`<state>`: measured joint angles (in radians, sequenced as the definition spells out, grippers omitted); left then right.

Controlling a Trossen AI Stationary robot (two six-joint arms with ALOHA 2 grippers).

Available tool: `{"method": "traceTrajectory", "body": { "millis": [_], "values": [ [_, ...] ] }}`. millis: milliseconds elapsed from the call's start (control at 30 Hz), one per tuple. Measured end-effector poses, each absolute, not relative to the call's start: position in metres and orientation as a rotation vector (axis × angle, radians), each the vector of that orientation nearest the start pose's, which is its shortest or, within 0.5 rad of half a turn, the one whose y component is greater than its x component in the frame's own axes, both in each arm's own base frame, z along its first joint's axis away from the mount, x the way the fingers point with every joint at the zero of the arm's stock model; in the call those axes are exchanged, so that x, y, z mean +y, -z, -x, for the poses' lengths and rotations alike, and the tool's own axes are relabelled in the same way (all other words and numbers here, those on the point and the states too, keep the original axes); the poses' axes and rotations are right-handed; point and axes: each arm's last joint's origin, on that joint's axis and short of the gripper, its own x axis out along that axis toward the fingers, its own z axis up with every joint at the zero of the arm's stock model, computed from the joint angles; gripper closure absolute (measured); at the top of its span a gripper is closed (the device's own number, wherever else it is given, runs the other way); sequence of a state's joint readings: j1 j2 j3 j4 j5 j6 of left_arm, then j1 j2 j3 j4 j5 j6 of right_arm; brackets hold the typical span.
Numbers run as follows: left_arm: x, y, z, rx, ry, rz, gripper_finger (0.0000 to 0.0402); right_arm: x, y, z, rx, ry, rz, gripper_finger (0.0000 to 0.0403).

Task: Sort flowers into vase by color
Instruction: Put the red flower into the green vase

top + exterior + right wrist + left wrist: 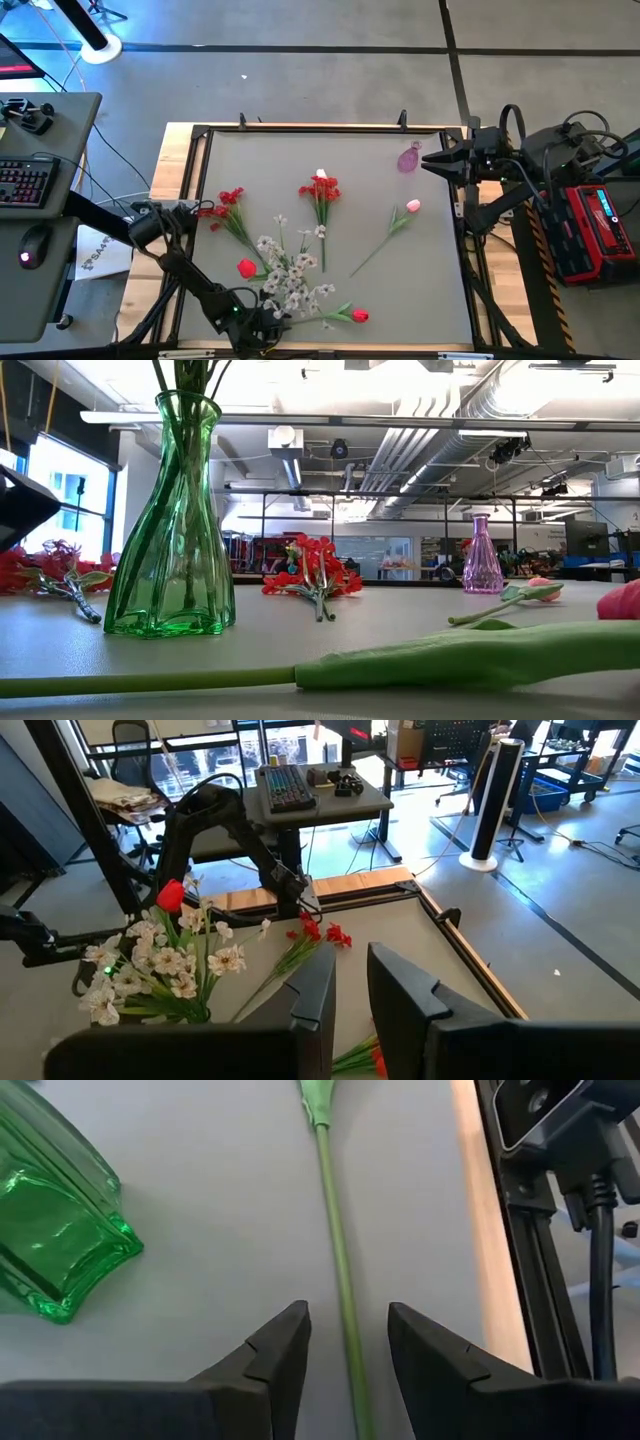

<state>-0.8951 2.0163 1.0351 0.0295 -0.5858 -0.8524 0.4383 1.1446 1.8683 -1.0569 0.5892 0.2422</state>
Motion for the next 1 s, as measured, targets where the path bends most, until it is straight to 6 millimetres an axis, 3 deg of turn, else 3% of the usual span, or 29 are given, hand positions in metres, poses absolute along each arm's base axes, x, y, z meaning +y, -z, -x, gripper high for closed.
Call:
{"method": "traceTrajectory", "body": {
  "millis": [133,400,700,1000],
  "values": [
    [-0.28,-0.096,-0.245,0.761,-0.036,0.154,0.0301,0.046,-0.521,-0.135,0.27,0.183,-0.076,0.0352],
    [-0.279,-0.094,-0.243,0.794,-0.013,0.095,0.0394,0.046,-0.521,-0.135,0.271,0.18,-0.077,0.0352],
    [-0.28,-0.101,-0.244,0.798,0.004,0.088,0.04,0.046,-0.521,-0.135,0.271,0.18,-0.077,0.0352],
    [-0.286,-0.141,-0.249,0.682,0.009,0.151,0.0401,0.046,-0.521,-0.135,0.271,0.18,-0.076,0.0352]
  ]
}}
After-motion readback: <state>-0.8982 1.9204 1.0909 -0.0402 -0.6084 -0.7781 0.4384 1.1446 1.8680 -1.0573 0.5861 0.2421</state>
